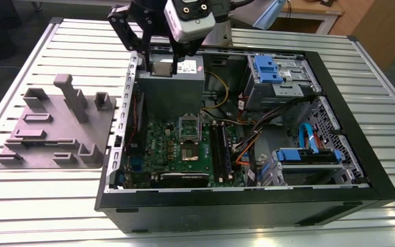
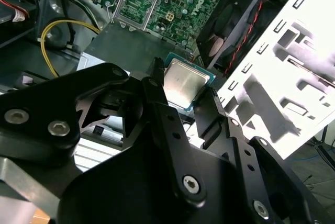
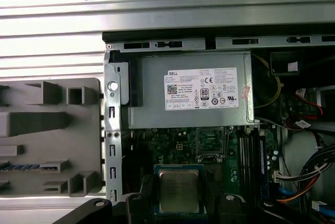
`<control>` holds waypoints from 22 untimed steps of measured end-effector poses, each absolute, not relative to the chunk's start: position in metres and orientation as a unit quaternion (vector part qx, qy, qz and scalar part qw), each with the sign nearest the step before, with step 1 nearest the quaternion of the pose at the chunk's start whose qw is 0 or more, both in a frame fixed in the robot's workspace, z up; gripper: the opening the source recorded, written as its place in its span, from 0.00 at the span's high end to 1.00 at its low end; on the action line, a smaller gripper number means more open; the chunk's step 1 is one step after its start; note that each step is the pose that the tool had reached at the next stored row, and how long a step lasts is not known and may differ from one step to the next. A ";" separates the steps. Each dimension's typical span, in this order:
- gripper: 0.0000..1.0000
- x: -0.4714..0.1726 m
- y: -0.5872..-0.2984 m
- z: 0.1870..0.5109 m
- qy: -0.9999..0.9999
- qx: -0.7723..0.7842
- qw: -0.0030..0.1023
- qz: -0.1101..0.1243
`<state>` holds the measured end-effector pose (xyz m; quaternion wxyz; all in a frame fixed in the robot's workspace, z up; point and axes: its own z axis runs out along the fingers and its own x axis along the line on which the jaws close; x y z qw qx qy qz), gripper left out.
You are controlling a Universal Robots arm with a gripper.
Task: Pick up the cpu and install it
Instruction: 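Pick up the cpu and move it towards the insertion slot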
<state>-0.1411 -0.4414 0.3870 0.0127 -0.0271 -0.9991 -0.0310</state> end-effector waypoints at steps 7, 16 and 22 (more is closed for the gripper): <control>0.53 -0.134 -0.441 0.387 -0.999 -0.027 0.013 -0.031; 0.53 -0.124 -0.441 0.387 -0.999 -0.027 0.013 -0.031; 0.53 -0.119 -0.441 0.387 -0.999 -0.027 0.013 -0.031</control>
